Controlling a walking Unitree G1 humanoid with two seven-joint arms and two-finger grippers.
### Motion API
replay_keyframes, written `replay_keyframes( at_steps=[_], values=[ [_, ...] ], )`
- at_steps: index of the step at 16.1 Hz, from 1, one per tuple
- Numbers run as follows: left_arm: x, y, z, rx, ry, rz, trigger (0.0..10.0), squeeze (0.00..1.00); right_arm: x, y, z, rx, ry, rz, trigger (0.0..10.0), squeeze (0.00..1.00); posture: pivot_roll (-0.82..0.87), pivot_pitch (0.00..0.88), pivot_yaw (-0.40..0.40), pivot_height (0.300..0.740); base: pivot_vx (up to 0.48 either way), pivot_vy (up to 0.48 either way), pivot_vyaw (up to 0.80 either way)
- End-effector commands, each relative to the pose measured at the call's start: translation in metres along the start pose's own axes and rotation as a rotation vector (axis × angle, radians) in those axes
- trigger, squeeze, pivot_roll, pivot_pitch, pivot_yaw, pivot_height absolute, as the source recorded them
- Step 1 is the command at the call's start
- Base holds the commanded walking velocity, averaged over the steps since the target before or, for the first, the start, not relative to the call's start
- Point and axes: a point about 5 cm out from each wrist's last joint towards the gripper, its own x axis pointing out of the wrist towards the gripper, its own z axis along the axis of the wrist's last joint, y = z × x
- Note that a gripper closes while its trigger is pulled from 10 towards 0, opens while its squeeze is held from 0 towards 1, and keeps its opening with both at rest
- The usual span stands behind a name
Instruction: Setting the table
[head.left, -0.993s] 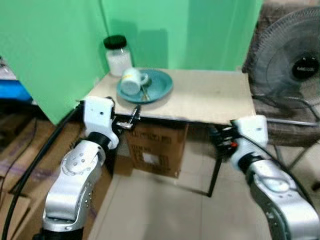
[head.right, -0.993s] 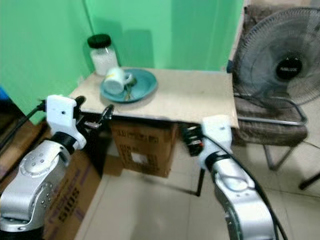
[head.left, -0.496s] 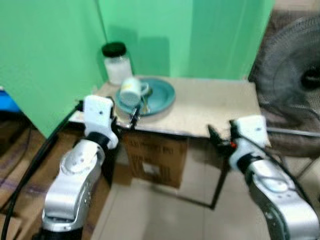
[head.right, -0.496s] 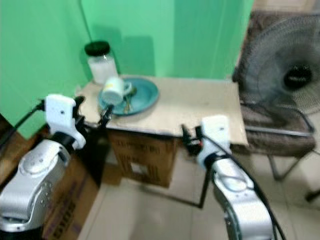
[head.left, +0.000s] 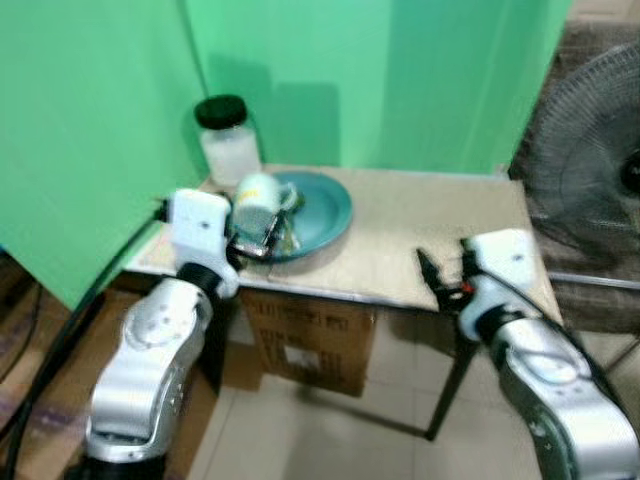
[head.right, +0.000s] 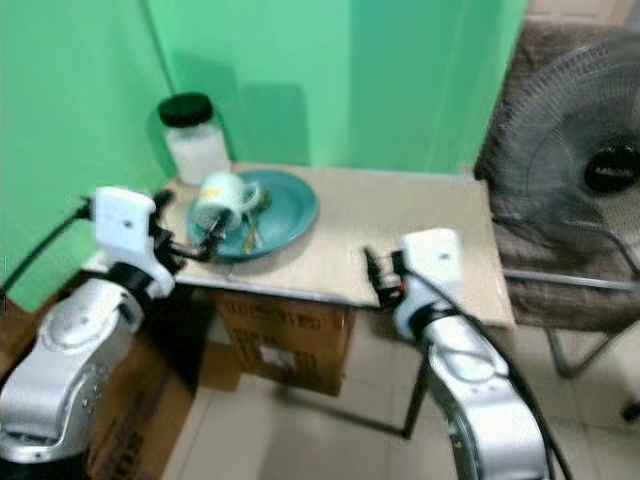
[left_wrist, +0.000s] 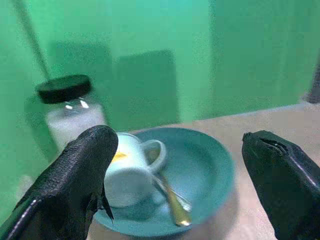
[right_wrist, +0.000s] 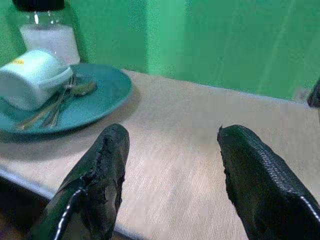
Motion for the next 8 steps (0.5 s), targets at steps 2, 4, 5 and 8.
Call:
replay_keyframes(
  at_steps=[2,4,5,8],
  values=[
    [-0.0017,0.0080,0.0012,0.022,0.001,0.028,10.0,0.00,0.0012,0.0068,0.0059,0.000,-0.031,0.030,10.0,0.00,0.06,0.000,0.048,0.740,0.349,0.000,0.00],
    [-0.0012,0.0053,0.0019,0.030,-0.004,0.018,10.0,0.00,0.0017,0.0065,0.0080,0.002,-0.042,0.044,10.0,0.00,0.05,0.000,0.042,0.740,0.351,0.000,0.00],
    [-0.0010,0.0048,0.0019,0.031,-0.004,0.017,10.0,0.00,0.0017,0.0065,0.0079,0.004,-0.040,0.047,10.0,0.00,0.05,0.000,0.042,0.740,0.352,0.000,0.00],
    [-0.0015,0.0044,0.0006,0.049,-0.002,0.000,10.0,0.00,0.0017,0.0082,0.0098,0.016,-0.053,0.062,10.0,0.00,0.05,0.000,0.049,0.740,0.350,0.000,-0.46]
  ],
)
